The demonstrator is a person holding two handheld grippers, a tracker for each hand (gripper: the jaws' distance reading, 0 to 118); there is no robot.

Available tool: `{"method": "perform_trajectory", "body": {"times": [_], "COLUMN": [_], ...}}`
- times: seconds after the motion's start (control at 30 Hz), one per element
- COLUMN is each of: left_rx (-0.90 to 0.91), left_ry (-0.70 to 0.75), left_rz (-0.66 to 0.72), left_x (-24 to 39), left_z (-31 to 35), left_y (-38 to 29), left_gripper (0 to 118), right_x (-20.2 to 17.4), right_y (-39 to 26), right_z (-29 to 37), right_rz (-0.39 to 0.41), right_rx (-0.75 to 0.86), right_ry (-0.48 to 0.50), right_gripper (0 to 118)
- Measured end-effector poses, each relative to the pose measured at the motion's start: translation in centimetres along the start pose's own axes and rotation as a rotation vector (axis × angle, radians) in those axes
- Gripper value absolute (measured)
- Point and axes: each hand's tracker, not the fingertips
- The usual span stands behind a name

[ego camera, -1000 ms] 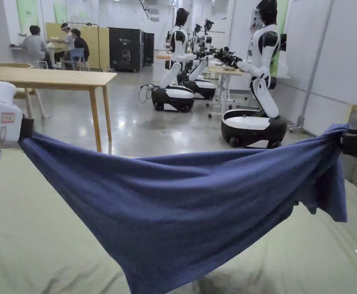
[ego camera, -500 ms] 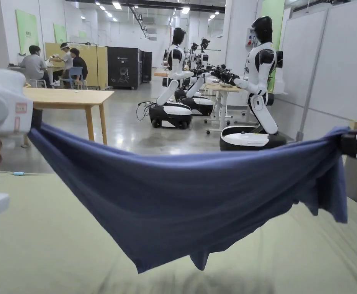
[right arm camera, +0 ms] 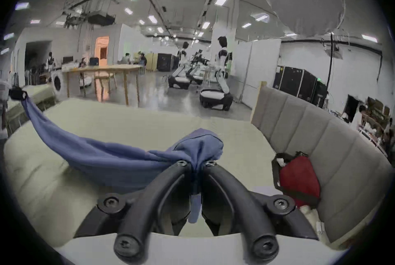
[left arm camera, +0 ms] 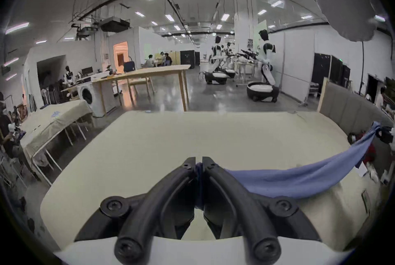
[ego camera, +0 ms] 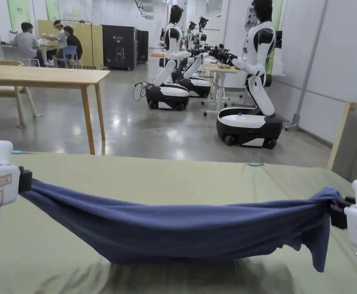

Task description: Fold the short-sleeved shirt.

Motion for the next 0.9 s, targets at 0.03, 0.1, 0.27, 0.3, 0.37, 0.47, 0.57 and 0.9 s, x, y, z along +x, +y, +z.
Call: {"method": "perform_trajectory", "body": {"times": [0.03, 0.1, 0.27, 0.3, 0.37, 0.47, 0.57, 0.9], "left_rx": [-0.030, -0.096, -0.296, -0.315, -0.264, -0.229, 0.007, 0.114], "left_ry": [-0.005, -0.023, -0.045, -0.048, -0.041, 0.035, 0.037, -0.023], "left_rz": [-0.012, -0.020, 0.090, 0.108, 0.117, 0.015, -0.075, -0.091], "left_x": [-0.2, -0.7, -2.3, -2.3, -2.2, -1.2, 1.0, 7.5], "left_z": [0.8, 2.6, 5.0, 5.3, 6.1, 7.6, 11.4, 15.0], "left_y": [-1.8, -5.9, -17.1, -18.7, -20.7, -20.7, -18.1, -19.1], "left_gripper": [2, 2, 2, 2, 5, 91, 117, 50], "right_x": [0.4, 0.4, -0.9, -1.1, -1.3, -1.7, -3.4, -15.1], "right_y": [-2.1, -6.4, -17.0, -18.8, -21.0, -20.1, -15.1, -7.4], "right_z": [0.1, 1.3, 3.2, 3.1, 3.3, 4.8, 8.8, 13.3], "right_rz": [0.014, -0.014, -0.060, -0.065, -0.103, -0.070, -0.074, -0.086], "right_rx": [-0.032, -0.091, -0.292, -0.329, -0.349, -0.315, -0.114, 0.125], "right_ry": [0.009, 0.030, 0.081, 0.078, 0.070, -0.009, 0.015, 0.184], "right_gripper": [9, 9, 9, 9, 11, 88, 114, 11]}}
